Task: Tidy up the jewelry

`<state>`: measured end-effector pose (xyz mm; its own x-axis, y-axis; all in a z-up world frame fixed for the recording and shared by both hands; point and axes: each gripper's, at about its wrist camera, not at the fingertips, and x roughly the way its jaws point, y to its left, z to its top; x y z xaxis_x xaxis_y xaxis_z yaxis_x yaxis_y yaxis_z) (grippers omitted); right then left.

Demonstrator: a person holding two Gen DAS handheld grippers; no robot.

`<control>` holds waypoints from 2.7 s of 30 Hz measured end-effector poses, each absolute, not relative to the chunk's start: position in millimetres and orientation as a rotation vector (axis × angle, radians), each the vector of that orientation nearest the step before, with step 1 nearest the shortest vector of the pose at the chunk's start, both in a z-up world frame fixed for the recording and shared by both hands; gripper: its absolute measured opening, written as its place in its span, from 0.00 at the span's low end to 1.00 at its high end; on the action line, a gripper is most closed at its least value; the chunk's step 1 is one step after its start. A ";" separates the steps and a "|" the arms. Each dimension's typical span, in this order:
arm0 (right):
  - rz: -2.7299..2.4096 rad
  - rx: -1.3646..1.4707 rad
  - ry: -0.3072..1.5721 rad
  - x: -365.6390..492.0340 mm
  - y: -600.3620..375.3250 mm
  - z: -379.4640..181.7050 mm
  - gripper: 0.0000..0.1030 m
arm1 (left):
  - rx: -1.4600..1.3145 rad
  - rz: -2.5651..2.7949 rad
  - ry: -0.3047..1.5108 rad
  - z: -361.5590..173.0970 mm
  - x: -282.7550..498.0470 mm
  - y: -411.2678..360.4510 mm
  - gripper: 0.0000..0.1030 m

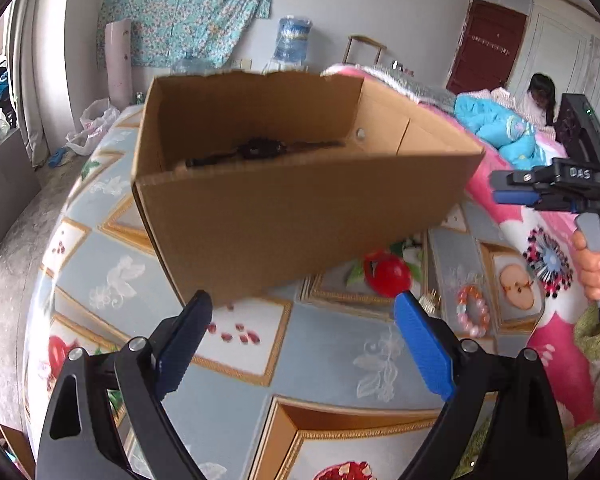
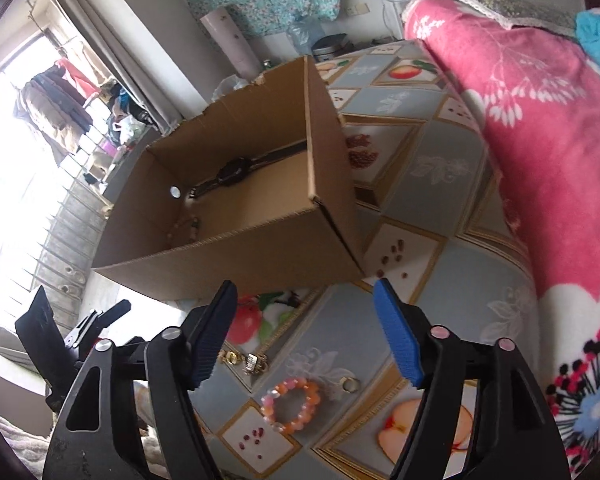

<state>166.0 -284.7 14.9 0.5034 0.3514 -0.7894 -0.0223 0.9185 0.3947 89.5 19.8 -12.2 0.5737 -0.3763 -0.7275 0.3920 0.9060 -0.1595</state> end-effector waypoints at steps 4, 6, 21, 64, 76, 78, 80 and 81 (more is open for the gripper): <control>0.129 0.302 1.091 148.9 -291.3 0.9 0.82 | 0.053 -0.419 0.914 -30.2 87.7 16.3 0.88; 0.085 0.271 1.116 143.9 -292.8 -3.1 0.83 | 0.081 -0.389 0.936 -36.2 87.2 16.1 0.88; -0.199 -0.138 0.862 119.6 -291.3 53.5 0.92 | 0.196 -0.332 1.008 -54.3 84.3 9.1 0.95; 0.191 -0.080 1.060 99.3 -237.2 -46.3 0.10 | 0.244 -0.475 0.903 -36.7 74.0 -29.2 0.82; 0.179 0.006 1.059 106.3 -251.9 -48.9 0.10 | 0.306 -0.645 0.888 -33.8 80.9 -62.1 0.40; 0.183 0.011 1.059 106.6 -252.8 -48.9 0.10 | 0.345 -0.683 0.889 -34.6 80.4 -66.3 0.38; 0.185 0.013 1.056 106.2 -253.4 -48.9 0.10 | 0.381 -0.717 0.892 -35.9 80.0 -70.3 0.33; 0.186 0.014 1.055 106.6 -254.1 -49.2 0.10 | 0.395 -0.729 0.892 -36.8 80.2 -72.0 0.32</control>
